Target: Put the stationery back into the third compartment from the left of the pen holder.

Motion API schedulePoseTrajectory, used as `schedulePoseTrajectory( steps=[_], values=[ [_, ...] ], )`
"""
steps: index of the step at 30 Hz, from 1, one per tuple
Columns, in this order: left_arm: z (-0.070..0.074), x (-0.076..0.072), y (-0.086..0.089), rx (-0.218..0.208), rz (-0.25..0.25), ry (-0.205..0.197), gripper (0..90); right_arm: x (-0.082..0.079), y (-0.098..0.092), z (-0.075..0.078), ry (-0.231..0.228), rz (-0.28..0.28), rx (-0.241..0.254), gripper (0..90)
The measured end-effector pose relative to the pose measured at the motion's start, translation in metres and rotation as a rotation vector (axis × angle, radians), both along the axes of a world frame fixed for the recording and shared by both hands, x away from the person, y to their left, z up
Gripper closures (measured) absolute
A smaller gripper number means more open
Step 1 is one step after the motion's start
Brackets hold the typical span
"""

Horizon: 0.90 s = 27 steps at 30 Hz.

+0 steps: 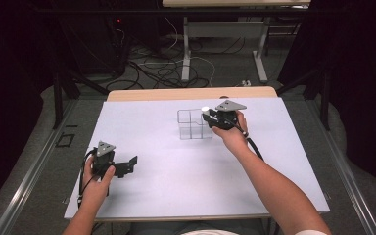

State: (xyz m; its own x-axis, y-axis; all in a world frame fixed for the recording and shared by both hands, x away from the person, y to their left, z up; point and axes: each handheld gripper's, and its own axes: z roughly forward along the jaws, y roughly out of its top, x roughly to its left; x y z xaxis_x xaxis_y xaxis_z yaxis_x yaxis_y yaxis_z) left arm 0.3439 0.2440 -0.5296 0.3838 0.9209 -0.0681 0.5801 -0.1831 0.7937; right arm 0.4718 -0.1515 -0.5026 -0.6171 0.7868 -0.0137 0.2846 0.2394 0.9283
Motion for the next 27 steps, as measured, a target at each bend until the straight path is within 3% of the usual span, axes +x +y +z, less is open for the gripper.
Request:
schedulePoseTrajectory(
  steps=[2,4,8,13,27],
  values=[
    [0.000,0.000,0.000,0.002,-0.001,0.000,0.1,-0.001,-0.001,0.002,0.014,0.006,-0.013,66.0],
    [0.000,0.000,0.000,0.001,0.000,0.000,0.1,-0.001,-0.002,0.002,0.015,0.000,0.003,64.9],
    [0.000,0.000,0.000,-0.002,0.001,0.004,0.1,-0.002,-0.005,0.005,0.019,0.000,0.036,55.2],
    [0.000,0.000,0.000,-0.001,0.000,0.003,0.1,-0.006,-0.008,0.012,0.006,0.002,0.033,45.0],
    [0.000,0.000,-0.001,-0.005,0.004,-0.003,0.1,-0.022,-0.017,0.023,-0.003,0.002,0.019,29.6]
  ],
)
